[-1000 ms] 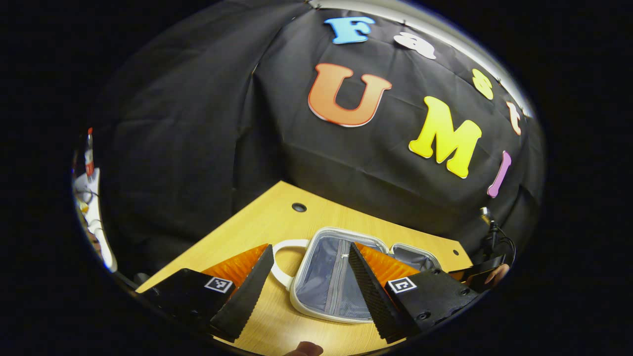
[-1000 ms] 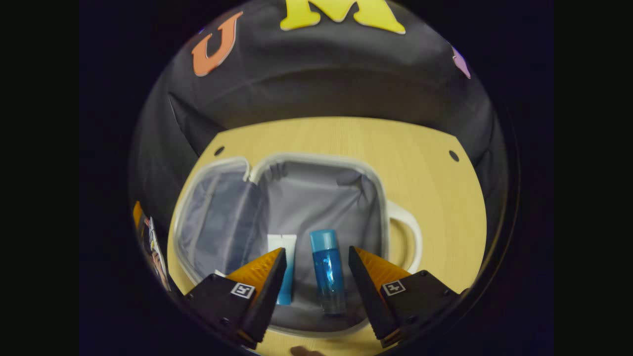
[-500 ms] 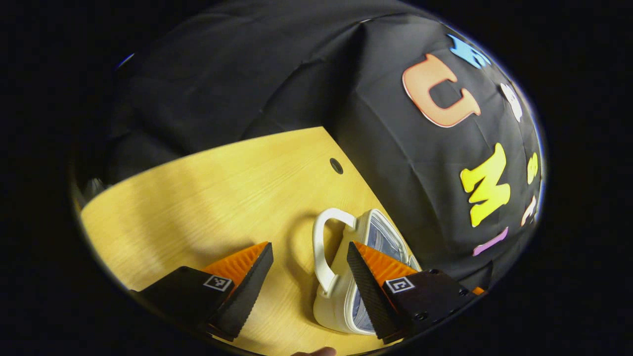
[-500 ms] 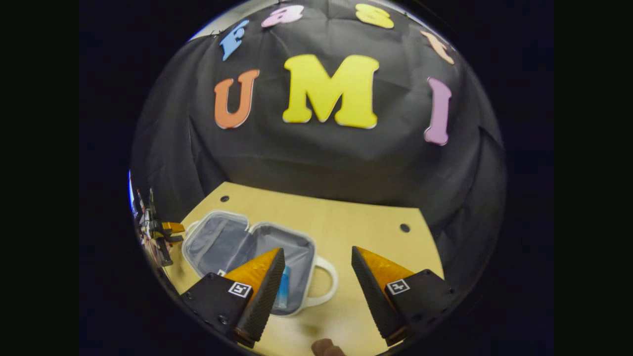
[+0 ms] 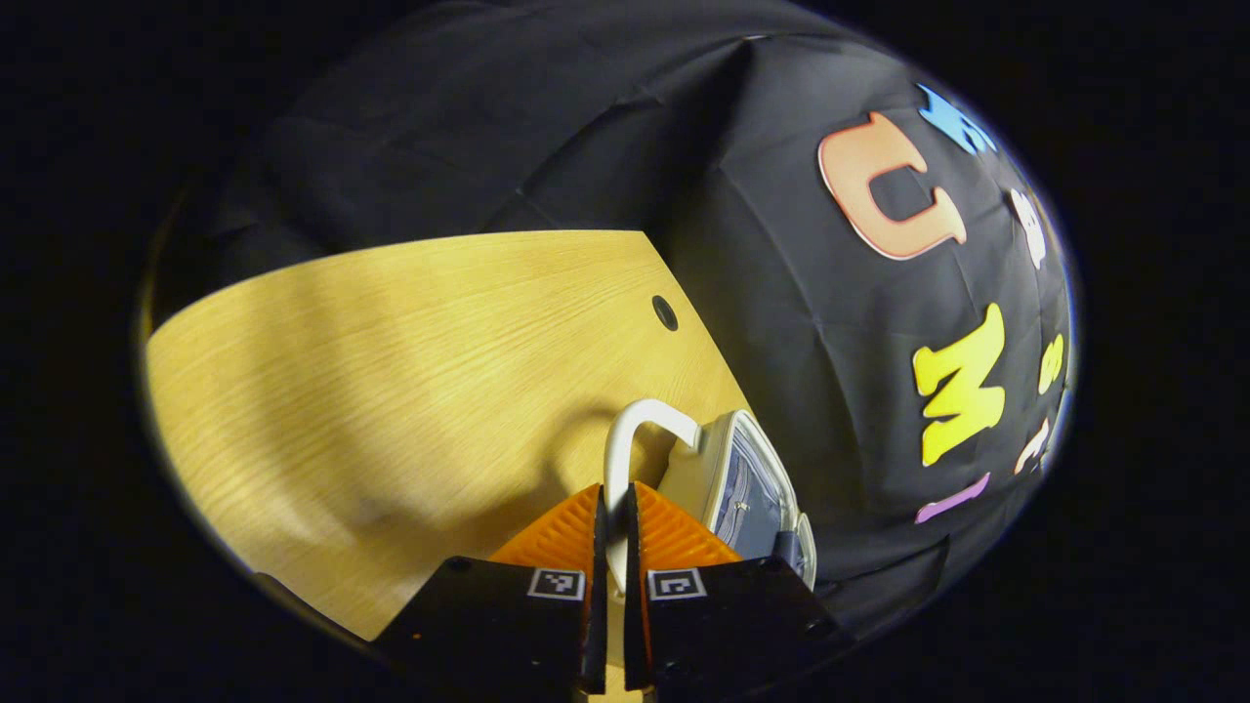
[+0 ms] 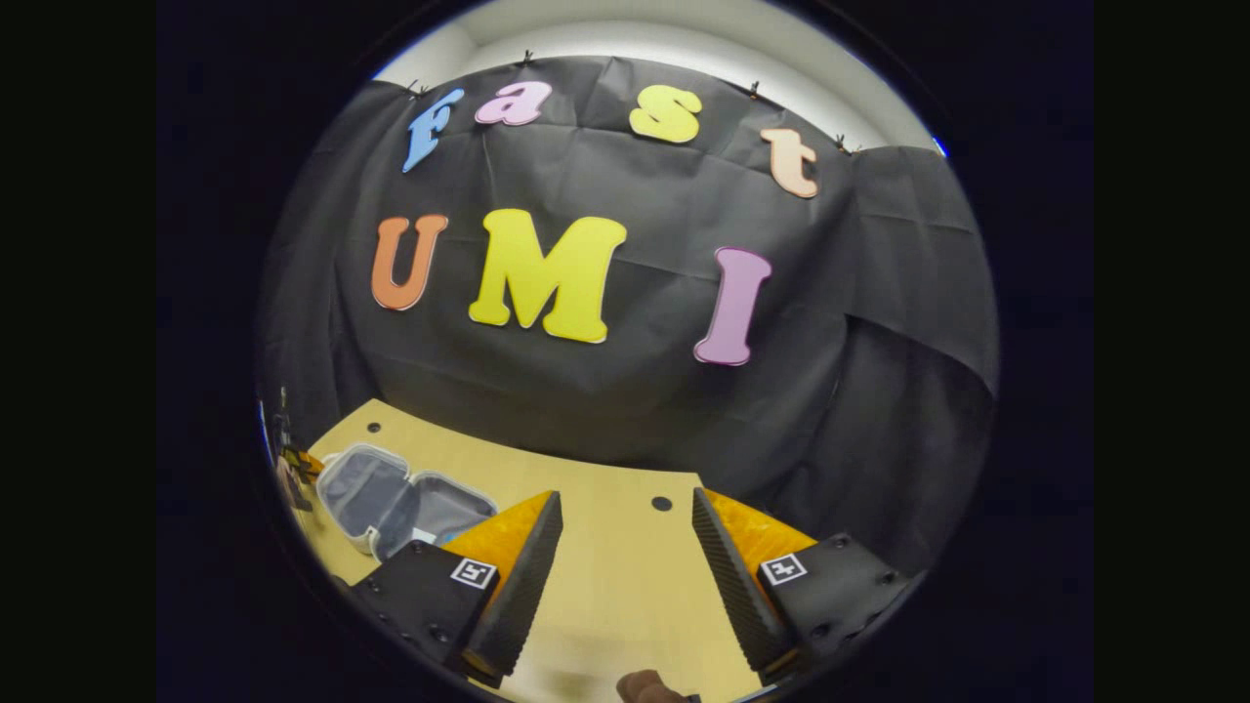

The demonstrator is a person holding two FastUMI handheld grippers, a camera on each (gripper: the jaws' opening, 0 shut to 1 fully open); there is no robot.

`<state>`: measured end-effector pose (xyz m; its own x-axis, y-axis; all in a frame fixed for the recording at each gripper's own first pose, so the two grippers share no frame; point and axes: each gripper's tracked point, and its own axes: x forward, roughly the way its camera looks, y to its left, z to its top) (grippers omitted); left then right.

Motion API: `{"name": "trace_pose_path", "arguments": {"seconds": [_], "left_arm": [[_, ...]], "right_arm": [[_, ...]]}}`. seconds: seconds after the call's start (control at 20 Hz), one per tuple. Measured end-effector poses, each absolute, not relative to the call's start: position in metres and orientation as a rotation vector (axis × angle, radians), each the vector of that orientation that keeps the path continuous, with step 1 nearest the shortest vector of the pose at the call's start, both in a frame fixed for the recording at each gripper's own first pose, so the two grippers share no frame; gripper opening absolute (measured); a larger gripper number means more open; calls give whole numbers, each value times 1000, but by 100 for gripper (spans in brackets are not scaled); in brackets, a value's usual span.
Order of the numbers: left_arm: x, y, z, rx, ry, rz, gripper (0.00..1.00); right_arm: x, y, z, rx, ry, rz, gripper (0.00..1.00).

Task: First open the suitcase, pack the skin care products into it, and then close the suitcase.

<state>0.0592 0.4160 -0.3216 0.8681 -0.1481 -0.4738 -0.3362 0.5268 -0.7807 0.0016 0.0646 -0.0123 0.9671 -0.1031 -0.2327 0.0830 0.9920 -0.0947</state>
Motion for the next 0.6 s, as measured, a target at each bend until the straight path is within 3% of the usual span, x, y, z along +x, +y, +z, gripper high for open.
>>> {"name": "trace_pose_path", "arguments": {"seconds": [0.2,0.6], "left_arm": [[57,418,-282,-867,509,112,5],[65,380,-156,-615,372,37,5]], "right_arm": [[-11,47,-4,-72,210,-132,79],[-15,39,9,-20,159,-63,79]]}}
